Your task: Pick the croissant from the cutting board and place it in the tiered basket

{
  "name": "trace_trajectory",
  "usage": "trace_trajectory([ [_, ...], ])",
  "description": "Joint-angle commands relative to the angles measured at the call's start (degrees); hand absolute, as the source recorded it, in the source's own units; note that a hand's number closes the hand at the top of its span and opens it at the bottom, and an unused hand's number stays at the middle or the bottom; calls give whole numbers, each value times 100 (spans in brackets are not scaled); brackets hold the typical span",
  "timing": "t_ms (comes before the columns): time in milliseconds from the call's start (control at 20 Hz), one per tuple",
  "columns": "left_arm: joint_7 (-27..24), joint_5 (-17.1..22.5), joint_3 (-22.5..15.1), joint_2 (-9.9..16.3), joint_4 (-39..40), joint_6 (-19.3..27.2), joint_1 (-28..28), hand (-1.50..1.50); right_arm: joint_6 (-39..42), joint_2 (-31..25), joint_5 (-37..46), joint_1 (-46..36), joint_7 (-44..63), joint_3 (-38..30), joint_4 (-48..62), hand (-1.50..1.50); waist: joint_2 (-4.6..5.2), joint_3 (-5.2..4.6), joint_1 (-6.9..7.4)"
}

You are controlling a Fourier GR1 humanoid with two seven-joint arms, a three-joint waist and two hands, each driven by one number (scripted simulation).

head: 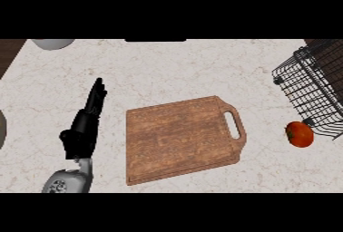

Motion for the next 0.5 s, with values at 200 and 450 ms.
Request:
trace_trajectory([
  [200, -544, -167, 9, -140, 542, 79, -129, 0, 171, 66, 54, -1017, 136, 309, 870, 150, 41, 4, 135],
  [450, 110, -174, -145, -195, 92, -1, -239, 0, -257, 54, 887, -1944, -75, 1013, 1864, 150, 53, 6, 214],
])
